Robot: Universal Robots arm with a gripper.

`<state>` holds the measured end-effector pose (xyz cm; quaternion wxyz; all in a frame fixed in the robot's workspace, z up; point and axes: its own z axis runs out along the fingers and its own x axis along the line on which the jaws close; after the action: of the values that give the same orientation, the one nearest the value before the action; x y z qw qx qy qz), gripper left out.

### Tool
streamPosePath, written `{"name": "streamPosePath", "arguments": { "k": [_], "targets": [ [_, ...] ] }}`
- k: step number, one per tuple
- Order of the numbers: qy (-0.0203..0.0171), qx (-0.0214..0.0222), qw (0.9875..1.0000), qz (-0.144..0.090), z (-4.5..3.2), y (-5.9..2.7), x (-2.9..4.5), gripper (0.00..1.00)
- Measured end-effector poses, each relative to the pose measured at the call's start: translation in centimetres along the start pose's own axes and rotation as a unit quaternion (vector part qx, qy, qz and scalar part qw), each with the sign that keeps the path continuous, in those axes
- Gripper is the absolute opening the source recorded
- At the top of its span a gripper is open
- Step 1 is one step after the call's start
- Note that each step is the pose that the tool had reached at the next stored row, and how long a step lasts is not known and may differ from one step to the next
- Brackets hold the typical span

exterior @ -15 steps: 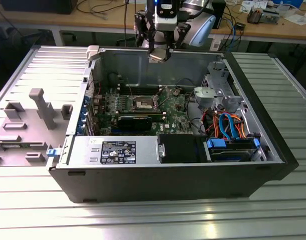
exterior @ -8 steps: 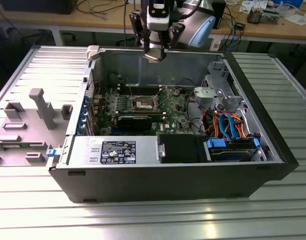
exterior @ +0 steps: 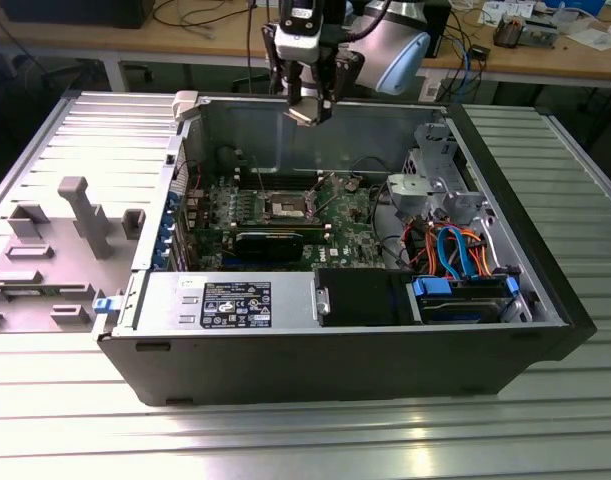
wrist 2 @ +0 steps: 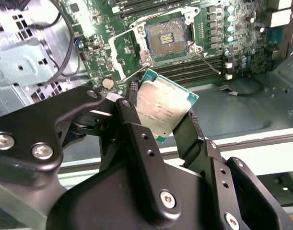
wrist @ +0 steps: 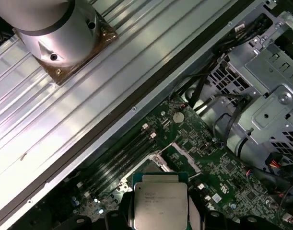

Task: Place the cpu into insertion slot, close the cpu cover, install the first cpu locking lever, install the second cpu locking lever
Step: 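Place the cpu into insertion slot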

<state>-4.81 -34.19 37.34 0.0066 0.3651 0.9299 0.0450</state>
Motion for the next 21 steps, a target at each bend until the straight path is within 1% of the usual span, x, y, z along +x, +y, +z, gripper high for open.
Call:
{"name": "streamPosePath", "arguments": {
  "k": [1,3,4,6,21],
  "targets": [
    [-0.0013,-0.0001,0.9998,0.018,0.04,0.00,0.00,0.55],
    [-0.0025,-0.0002,0.9995,0.033,0.08,-0.01,0.00,0.55],
    [-0.0033,-0.0004,0.9990,0.044,0.10,-0.01,0.00,0.55],
    [-0.0040,-0.0004,0.9986,0.052,0.11,-0.01,0.00,0.55],
    [-0.0043,-0.0005,0.9985,0.055,0.12,-0.01,0.00,0.55]
  ]
}}
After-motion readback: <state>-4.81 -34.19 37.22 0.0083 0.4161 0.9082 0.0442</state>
